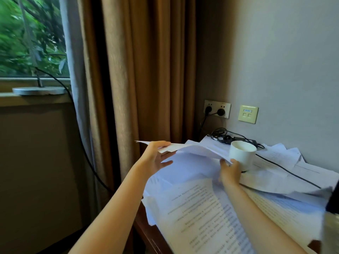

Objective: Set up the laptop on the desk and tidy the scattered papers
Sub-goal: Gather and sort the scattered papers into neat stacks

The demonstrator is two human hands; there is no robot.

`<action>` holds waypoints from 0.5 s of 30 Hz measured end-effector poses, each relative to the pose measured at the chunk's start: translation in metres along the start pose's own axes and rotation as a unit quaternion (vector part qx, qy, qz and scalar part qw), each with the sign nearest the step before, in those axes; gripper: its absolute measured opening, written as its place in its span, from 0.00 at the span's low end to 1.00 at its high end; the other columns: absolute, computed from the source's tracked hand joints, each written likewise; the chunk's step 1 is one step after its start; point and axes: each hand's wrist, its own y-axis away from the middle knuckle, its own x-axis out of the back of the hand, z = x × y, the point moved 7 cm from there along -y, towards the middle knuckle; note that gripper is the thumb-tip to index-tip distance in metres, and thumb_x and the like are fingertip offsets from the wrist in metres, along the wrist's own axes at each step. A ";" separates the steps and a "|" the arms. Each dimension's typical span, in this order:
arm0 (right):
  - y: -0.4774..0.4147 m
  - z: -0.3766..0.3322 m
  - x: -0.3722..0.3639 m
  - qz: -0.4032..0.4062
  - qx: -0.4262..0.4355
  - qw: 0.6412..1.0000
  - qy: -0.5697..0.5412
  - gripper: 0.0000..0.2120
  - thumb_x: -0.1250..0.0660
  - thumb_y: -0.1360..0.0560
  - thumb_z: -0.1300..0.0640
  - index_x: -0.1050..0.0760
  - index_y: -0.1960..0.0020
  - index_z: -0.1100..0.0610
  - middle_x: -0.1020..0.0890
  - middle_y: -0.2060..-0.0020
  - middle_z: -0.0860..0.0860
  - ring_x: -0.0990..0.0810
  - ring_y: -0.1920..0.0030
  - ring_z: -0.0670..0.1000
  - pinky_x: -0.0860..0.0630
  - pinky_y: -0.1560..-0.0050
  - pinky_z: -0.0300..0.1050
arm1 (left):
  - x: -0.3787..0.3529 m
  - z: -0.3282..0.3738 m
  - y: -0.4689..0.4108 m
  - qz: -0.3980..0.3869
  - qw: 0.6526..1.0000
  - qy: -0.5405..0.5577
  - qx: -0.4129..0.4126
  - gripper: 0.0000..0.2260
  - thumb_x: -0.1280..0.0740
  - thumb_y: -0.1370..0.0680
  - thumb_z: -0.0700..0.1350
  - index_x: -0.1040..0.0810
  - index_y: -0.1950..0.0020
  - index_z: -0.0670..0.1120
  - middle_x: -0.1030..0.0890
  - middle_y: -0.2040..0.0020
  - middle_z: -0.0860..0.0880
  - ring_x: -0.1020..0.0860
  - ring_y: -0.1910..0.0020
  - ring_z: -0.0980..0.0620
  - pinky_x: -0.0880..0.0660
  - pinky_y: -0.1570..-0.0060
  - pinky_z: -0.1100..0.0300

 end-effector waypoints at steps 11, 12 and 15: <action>0.088 -0.012 -0.001 -0.256 -0.206 0.904 -0.274 0.03 0.40 0.23 0.66 0.27 0.53 0.64 0.20 0.71 0.56 0.19 0.72 0.53 0.23 0.73 0.43 | -0.028 -0.060 0.070 -0.082 0.979 -0.188 -0.009 0.04 0.37 0.22 0.41 0.22 0.54 0.46 0.21 0.60 0.50 0.24 0.58 0.54 0.27 0.50 0.58; 0.090 -0.011 0.001 -0.270 -0.196 0.910 -0.245 0.06 0.41 0.24 0.70 0.27 0.49 0.66 0.20 0.65 0.58 0.20 0.66 0.55 0.23 0.66 0.47 | -0.030 -0.067 0.076 -0.102 0.974 -0.203 0.002 0.04 0.37 0.22 0.43 0.22 0.54 0.46 0.21 0.59 0.50 0.24 0.56 0.54 0.28 0.47 0.57; 0.094 -0.006 0.017 -0.295 -0.180 0.922 -0.175 0.07 0.42 0.23 0.72 0.27 0.49 0.66 0.21 0.57 0.58 0.23 0.57 0.57 0.26 0.53 0.50 | -0.028 -0.083 0.092 -0.130 0.972 -0.191 0.032 0.06 0.37 0.22 0.47 0.22 0.51 0.49 0.19 0.54 0.51 0.22 0.53 0.54 0.28 0.49 0.57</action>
